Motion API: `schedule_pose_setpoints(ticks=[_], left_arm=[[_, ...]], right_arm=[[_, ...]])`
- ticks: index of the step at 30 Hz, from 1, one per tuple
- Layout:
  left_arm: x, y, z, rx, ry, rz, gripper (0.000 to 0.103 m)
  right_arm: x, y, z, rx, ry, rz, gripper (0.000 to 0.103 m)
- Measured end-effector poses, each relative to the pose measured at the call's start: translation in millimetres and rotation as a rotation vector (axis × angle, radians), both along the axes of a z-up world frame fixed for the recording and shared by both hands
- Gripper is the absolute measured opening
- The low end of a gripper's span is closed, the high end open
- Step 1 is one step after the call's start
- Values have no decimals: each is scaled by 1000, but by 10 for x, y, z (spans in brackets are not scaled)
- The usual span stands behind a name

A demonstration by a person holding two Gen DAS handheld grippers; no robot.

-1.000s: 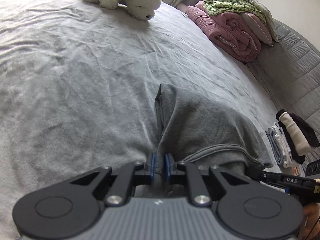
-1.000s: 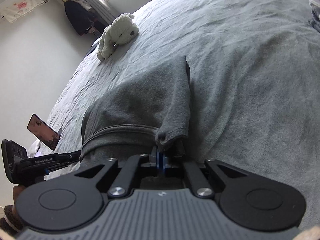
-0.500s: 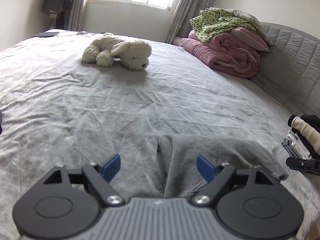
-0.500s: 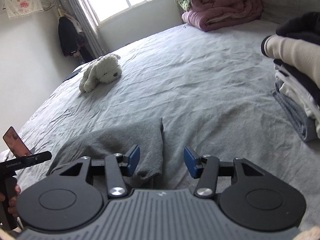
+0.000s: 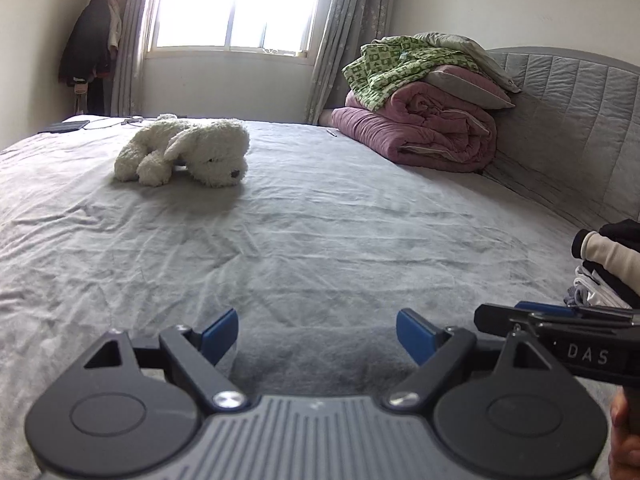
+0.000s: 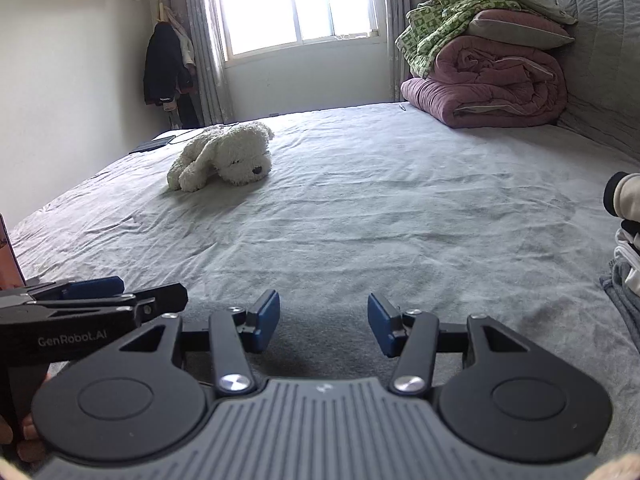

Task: Fold clothes
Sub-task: 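Move both grippers to the folded shirt's edge and position for grasp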

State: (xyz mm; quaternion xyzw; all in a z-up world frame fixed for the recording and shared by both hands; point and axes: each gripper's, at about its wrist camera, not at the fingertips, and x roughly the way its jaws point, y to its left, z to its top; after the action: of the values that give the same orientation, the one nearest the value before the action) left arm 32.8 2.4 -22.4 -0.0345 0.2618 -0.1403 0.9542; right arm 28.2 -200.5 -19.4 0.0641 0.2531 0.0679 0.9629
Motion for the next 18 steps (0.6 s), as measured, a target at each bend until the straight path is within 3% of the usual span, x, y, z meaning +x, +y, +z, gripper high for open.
schedule_pose_setpoints(ticks=[4,8,11,18], left_arm=[[66,-40,-191,22,48,-4,87],[-1,-127,-354,129,15,-49,87],[13,-71,-376,101,23,-57,88],[-18,-51,-275,108,15,-52,89]], right_arm=[[88,70,-144,-4,36,13,54],[105,183,-395,-122,61,31,60],[66,215,-459,-169,34,39,64],[12,147,-377,-131,4,45,65]])
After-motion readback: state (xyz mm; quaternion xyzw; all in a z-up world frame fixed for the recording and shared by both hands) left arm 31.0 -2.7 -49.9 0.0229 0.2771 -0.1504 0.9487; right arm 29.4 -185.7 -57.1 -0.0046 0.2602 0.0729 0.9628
